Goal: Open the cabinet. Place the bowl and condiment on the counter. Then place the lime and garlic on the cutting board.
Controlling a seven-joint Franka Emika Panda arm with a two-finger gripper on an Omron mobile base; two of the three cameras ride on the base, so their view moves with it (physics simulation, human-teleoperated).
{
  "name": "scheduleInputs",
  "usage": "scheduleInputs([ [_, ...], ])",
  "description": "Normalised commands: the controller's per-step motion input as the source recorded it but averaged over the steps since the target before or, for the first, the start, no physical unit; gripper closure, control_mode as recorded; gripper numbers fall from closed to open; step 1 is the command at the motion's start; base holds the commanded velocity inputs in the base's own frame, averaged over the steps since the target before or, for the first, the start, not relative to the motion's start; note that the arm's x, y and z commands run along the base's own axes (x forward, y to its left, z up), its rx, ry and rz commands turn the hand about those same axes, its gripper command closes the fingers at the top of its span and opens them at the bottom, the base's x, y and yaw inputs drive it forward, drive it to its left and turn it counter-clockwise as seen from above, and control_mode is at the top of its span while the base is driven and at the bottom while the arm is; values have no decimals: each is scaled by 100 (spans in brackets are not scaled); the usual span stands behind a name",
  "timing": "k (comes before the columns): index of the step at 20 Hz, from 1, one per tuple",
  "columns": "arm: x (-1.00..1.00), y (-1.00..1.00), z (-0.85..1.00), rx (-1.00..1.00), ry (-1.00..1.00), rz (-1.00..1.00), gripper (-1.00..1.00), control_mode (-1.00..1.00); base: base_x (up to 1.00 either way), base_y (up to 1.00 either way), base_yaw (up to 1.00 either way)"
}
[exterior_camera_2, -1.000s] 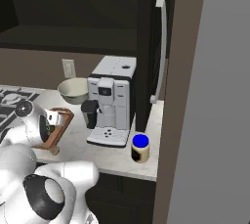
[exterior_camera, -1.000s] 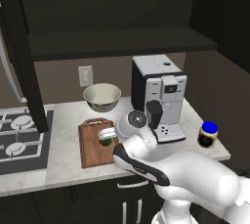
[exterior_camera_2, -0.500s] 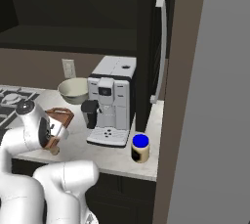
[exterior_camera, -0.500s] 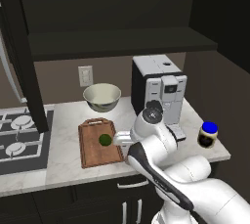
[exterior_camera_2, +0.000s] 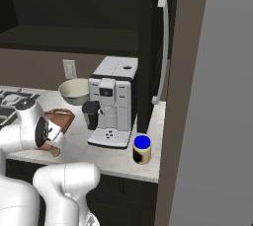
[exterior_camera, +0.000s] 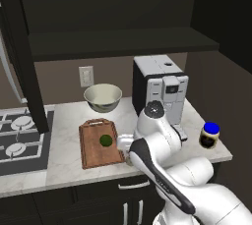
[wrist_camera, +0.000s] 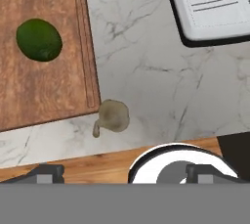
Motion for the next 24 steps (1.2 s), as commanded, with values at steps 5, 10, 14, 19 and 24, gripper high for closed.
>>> scheduleInputs([
  [5,-4,0,-9,0,0,0,-100,-100,0,0,0],
  [10,2,0,-48,0,0,6,-100,-100,0,0,0],
  [14,7,0,-34,0,-2,12,-100,-100,0,0,0],
  [19,15,4,-12,0,-5,14,-100,-100,0,0,0],
  [24,13,4,-31,0,-2,13,-100,-100,0,0,0],
])
